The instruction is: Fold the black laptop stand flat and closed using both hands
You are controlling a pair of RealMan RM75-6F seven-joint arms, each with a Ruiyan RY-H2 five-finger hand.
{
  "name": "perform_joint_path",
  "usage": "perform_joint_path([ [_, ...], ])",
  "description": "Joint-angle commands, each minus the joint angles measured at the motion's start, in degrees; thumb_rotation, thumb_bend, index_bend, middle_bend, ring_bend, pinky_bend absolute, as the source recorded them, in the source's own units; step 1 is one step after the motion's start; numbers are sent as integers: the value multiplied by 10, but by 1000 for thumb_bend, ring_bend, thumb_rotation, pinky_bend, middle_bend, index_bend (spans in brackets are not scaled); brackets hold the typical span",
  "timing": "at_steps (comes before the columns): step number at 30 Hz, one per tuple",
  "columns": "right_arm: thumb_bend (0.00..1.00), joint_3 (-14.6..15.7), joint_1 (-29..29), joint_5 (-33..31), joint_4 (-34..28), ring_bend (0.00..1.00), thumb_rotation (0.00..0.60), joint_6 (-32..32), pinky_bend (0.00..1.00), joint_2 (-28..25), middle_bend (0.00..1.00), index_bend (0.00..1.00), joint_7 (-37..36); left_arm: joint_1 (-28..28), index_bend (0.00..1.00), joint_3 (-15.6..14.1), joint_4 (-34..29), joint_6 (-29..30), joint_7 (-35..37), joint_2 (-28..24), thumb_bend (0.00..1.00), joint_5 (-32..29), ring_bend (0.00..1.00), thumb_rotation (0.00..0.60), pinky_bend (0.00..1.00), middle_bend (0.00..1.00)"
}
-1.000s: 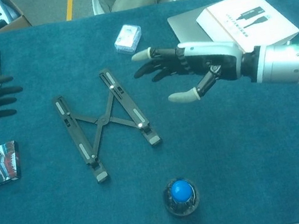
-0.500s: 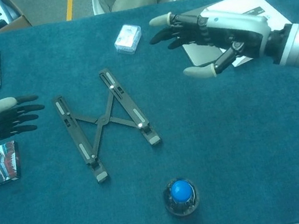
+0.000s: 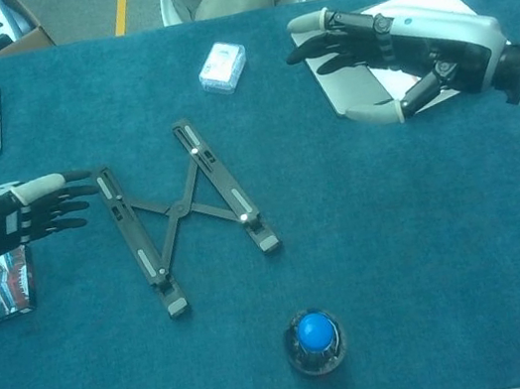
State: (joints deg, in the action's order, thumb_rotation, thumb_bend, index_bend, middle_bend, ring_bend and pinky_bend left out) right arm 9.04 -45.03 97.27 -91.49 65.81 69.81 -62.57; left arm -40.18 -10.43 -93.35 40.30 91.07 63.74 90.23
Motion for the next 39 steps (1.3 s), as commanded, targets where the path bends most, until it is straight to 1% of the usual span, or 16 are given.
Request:
perform_joint_path([
  [1, 296, -1, 3, 3, 1, 41, 600, -1, 94, -3, 145, 0, -5, 0, 27, 6, 10, -4, -11, 14, 251, -8, 0, 341, 56, 59],
  [14, 296, -9, 11, 12, 1, 41, 600, -7, 94, -12, 145, 0, -17, -6, 27, 20, 33, -17, -12, 48, 250, -16, 0, 341, 56, 59],
  [27, 296, -12, 28, 15, 7, 41, 600, 2, 94, -14, 144, 0, -25, -18, 27, 30, 36, -24, 6, 69, 250, -13, 0, 341, 56, 59],
  [39, 296, -15, 37, 25, 10, 41, 600, 11, 94, -17, 144, 0, -35, -46, 27, 53, 24, -44, -16, 89, 251, -19, 0, 341, 56, 60],
])
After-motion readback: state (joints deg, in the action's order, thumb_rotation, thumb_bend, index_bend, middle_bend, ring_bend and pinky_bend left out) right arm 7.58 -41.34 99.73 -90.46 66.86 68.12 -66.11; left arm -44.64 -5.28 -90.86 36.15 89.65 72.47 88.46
